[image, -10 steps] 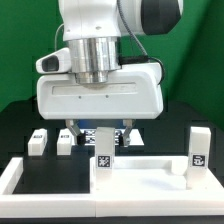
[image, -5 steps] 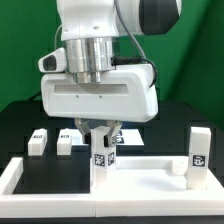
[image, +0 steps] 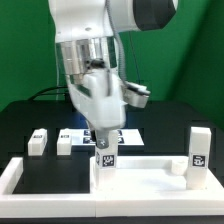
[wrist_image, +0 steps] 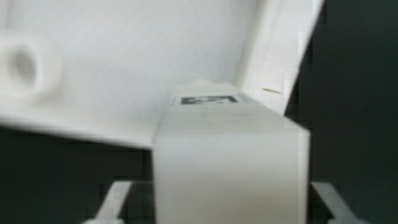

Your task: Assemble desk

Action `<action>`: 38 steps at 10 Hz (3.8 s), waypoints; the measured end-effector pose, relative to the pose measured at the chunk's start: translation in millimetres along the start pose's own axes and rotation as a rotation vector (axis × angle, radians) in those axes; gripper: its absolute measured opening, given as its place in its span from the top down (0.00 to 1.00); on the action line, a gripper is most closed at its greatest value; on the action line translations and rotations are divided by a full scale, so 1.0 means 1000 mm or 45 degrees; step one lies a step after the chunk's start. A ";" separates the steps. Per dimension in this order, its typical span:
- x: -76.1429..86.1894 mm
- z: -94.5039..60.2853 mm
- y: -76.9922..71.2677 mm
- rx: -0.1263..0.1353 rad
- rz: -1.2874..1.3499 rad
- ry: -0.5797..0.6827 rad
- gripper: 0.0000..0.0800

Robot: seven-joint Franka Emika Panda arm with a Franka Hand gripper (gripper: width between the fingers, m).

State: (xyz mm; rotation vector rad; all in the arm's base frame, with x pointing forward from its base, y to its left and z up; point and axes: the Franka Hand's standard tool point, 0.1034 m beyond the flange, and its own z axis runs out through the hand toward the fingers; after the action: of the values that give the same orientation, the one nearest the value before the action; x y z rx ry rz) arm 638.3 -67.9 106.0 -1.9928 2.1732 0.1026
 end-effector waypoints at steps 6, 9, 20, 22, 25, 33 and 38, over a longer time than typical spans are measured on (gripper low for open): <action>-0.001 0.000 0.002 -0.003 0.418 -0.006 0.63; -0.003 -0.002 0.001 -0.002 0.405 -0.008 0.41; -0.009 -0.037 0.004 0.051 0.324 -0.040 0.19; -0.009 -0.036 0.004 0.049 0.307 -0.038 0.19; -0.009 -0.035 0.007 0.046 0.175 -0.034 0.19; -0.056 -0.011 0.023 -0.009 0.112 -0.043 0.19; -0.062 -0.007 0.025 -0.037 0.097 -0.052 0.19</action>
Offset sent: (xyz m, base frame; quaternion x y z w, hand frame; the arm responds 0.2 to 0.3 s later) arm 0.0014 -0.0024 0.0031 0.0125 -0.0070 0.1499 0.9886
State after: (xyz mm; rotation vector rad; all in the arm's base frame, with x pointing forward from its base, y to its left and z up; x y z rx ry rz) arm 617.8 -5.7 122.6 -1.9062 2.2346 0.1854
